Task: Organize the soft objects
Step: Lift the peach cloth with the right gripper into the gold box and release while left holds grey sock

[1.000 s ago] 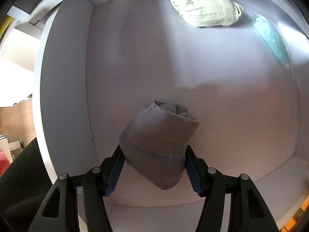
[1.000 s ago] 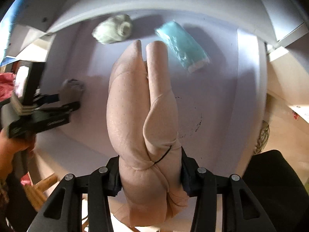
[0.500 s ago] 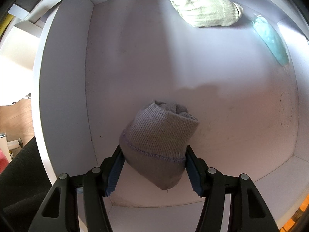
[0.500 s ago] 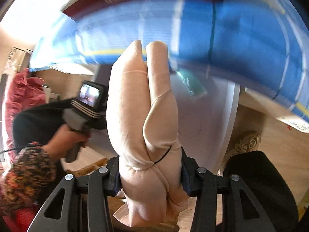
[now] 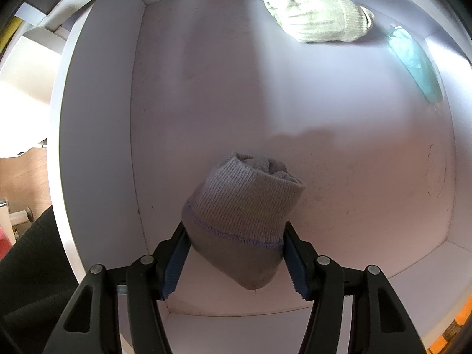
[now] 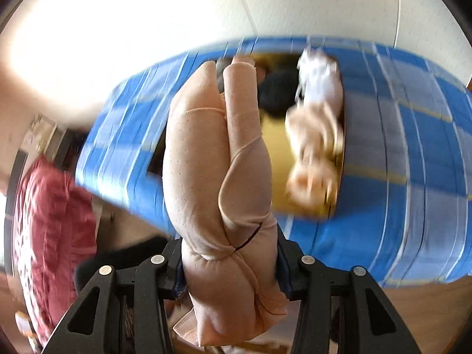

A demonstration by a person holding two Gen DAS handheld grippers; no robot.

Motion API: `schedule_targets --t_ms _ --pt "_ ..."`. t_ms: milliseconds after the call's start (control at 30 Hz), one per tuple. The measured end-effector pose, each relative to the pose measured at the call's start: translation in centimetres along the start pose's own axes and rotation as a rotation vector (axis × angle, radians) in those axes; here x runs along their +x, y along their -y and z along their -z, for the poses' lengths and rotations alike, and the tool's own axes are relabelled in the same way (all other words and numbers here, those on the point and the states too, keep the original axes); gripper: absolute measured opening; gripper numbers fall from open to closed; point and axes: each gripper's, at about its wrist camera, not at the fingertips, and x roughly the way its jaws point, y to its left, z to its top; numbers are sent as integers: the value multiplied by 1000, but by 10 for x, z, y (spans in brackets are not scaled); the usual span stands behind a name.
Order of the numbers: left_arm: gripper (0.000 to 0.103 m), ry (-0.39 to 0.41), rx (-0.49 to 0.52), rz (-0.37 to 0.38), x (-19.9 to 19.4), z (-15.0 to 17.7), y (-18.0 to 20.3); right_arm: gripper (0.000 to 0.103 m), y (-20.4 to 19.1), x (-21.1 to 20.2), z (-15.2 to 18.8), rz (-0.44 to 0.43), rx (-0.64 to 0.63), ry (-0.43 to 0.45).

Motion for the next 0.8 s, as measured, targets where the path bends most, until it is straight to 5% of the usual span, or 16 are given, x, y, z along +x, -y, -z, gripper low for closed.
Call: schedule_targets --t_ms 333,800 --pt "61 -4 6 16 3 -1 -1 47 4 66 -66 60 138 10" --pt "61 -8 -8 26 8 -3 -8 52 30 113 -56 134 159 -37"
